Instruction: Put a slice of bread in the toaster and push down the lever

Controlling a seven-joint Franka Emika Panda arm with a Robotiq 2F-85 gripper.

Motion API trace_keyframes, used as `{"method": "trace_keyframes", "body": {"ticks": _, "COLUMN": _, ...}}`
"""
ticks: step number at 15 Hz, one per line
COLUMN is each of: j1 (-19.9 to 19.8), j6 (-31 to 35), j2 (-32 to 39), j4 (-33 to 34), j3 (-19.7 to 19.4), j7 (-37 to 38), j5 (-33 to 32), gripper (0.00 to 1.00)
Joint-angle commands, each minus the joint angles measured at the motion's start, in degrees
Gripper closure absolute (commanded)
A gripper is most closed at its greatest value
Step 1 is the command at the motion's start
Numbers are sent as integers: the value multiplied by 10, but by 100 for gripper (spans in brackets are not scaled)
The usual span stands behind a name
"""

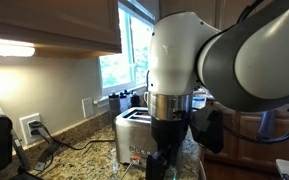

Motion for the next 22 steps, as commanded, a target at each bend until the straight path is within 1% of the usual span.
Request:
{"method": "trace_keyframes", "body": {"ticks": 1, "j1": 13, "j6": 8, "j2": 20, "j4": 4, "j3": -7, "j7": 19, "j5": -13, "gripper": 0}}
{"method": "trace_keyframes", "body": {"ticks": 15, "j1": 44, "j6": 3, "j2": 96, "j4": 72, "j3": -14, "j7": 17, "j5": -12, "gripper": 0}}
{"method": "trace_keyframes", "body": {"ticks": 22, "j1": 56, "j6": 4, "j2": 151, "j4": 117, "j3": -33, "j7": 18, "j5": -30, "gripper": 0}}
